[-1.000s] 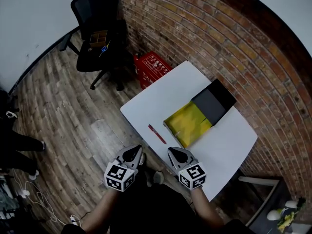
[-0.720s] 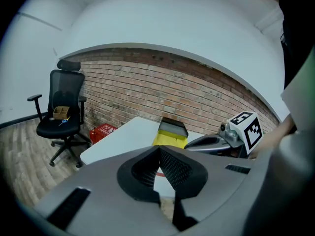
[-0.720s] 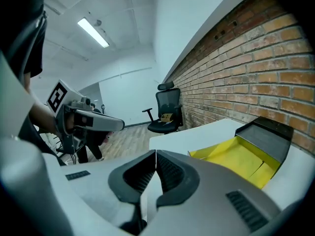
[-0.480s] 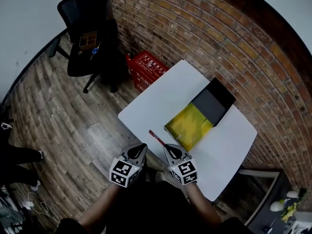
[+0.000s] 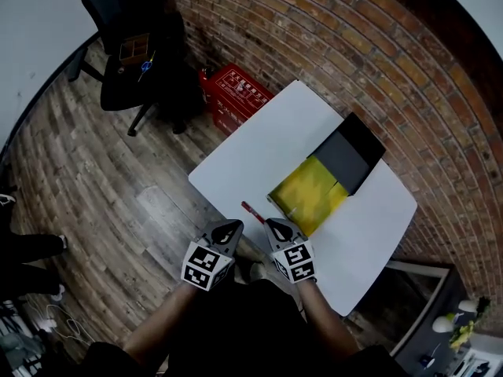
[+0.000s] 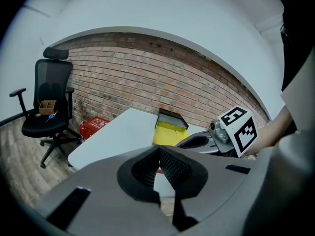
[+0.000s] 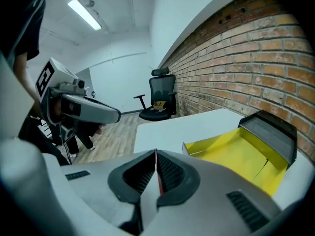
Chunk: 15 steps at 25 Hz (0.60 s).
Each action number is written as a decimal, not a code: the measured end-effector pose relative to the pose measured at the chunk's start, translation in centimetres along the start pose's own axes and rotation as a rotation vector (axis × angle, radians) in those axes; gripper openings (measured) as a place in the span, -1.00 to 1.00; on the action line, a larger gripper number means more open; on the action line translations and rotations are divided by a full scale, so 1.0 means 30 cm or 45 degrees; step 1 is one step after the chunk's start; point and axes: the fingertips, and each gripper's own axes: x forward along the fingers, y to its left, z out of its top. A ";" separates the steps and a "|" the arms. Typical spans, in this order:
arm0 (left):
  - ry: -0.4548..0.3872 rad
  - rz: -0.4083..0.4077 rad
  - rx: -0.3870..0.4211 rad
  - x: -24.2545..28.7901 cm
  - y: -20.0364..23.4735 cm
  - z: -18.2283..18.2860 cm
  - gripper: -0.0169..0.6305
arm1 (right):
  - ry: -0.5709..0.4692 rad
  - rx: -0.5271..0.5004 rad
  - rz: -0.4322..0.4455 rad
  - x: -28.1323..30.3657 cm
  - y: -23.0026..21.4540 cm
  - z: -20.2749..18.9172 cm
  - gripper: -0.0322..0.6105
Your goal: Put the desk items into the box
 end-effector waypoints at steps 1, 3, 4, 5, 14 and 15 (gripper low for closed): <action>0.004 -0.002 -0.003 0.007 0.005 0.000 -0.91 | 0.012 -0.008 -0.001 0.011 -0.003 -0.004 -0.83; 0.011 -0.007 -0.011 0.017 0.013 -0.001 -0.91 | 0.038 -0.023 0.001 0.030 -0.002 -0.015 -0.83; 0.015 -0.008 -0.014 0.021 0.016 -0.003 -0.91 | 0.051 -0.028 0.003 0.038 -0.001 -0.024 -0.83; 0.019 -0.009 -0.017 0.026 0.020 -0.006 -0.91 | 0.064 -0.029 0.006 0.045 -0.001 -0.032 -0.83; 0.047 0.017 -0.041 0.055 0.066 -0.043 -0.91 | 0.149 -0.036 0.021 0.085 -0.003 -0.094 -0.75; 0.049 0.019 -0.045 0.055 0.068 -0.048 -0.91 | 0.154 -0.037 0.023 0.088 -0.001 -0.098 -0.72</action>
